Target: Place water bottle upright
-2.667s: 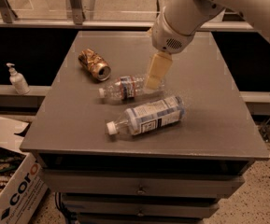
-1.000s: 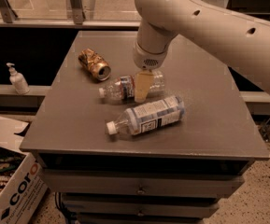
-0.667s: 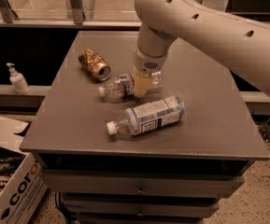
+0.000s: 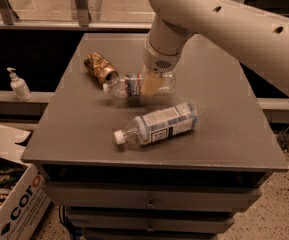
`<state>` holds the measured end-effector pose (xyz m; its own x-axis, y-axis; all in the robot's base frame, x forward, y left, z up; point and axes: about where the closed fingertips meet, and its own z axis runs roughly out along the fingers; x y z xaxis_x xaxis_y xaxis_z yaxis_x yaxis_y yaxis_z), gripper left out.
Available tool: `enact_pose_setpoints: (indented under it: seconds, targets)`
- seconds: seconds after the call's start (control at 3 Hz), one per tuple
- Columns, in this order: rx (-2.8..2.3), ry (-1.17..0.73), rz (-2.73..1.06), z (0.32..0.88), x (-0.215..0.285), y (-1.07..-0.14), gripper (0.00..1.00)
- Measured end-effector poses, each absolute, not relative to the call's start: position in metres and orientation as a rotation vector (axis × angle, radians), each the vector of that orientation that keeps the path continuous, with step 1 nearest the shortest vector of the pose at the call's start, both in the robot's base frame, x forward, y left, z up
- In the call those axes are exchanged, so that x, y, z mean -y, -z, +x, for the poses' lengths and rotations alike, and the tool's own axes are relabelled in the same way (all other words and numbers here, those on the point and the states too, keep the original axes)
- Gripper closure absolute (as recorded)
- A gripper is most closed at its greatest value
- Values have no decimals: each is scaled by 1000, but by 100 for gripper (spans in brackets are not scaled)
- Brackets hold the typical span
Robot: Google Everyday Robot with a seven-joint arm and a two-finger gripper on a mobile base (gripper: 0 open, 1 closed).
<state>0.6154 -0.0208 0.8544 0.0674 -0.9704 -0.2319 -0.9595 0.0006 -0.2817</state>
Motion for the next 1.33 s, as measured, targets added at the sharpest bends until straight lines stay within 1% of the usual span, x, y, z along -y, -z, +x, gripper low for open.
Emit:
enact_pose_setpoints:
  seconds: [0.33,0.67,1.33]
  targets:
    - [-1898,-61,-1922,618,21,-873,100]
    - [-1838,-257,-1817,623,15,-885,100]
    - [-1606,-734,-1528,631,-1,-892,100]
